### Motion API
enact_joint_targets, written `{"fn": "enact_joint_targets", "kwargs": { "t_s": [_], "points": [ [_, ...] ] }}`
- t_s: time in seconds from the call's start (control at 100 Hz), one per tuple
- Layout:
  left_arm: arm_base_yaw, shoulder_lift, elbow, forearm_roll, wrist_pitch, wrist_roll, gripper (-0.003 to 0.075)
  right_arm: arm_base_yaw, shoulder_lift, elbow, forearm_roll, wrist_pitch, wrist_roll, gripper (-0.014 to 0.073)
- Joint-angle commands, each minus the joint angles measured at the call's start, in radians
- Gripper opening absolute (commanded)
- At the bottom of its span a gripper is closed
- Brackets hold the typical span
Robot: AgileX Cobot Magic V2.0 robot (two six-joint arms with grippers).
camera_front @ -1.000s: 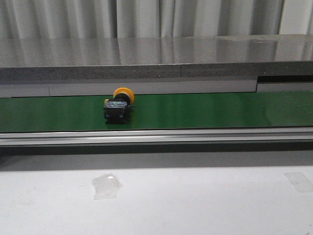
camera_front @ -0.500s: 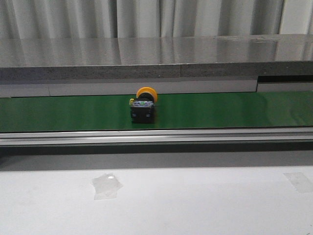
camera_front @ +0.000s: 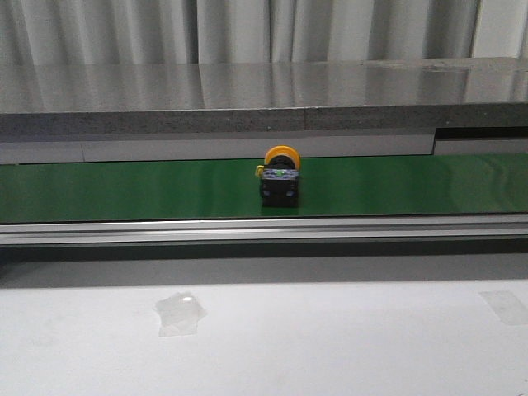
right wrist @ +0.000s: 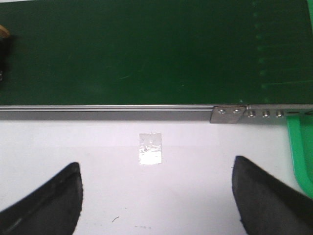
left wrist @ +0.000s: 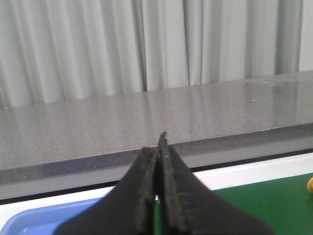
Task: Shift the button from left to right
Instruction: 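Let the conveyor carry the button toward the right gripper, then lower the right gripper onto the button and close it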
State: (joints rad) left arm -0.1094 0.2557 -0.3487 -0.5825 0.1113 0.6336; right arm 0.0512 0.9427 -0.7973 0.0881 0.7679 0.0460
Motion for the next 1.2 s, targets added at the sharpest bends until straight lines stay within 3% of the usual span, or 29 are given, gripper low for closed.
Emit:
{"fn": "enact_joint_targets", "kwargs": {
  "t_s": [0.0, 0.35, 0.87, 1.19],
  "points": [
    [-0.001, 0.009, -0.025, -0.01, -0.072, -0.005, -0.002, 0.005, 0.004, -0.042, 0.044, -0.059, -0.063, 0.0633],
    [-0.001, 0.009, -0.025, -0.01, -0.072, -0.005, -0.002, 0.01, 0.214, -0.213, 0.235, -0.064, -0.293, 0.0633],
    [-0.001, 0.009, -0.025, -0.01, -0.072, -0.005, -0.002, 0.138, 0.556, -0.399, 0.201, -0.117, -0.329, 0.0633],
    [-0.001, 0.009, -0.025, -0.01, -0.072, -0.005, -0.002, 0.157, 0.691, -0.442, 0.167, -0.132, -0.329, 0.0633]
  ]
}}
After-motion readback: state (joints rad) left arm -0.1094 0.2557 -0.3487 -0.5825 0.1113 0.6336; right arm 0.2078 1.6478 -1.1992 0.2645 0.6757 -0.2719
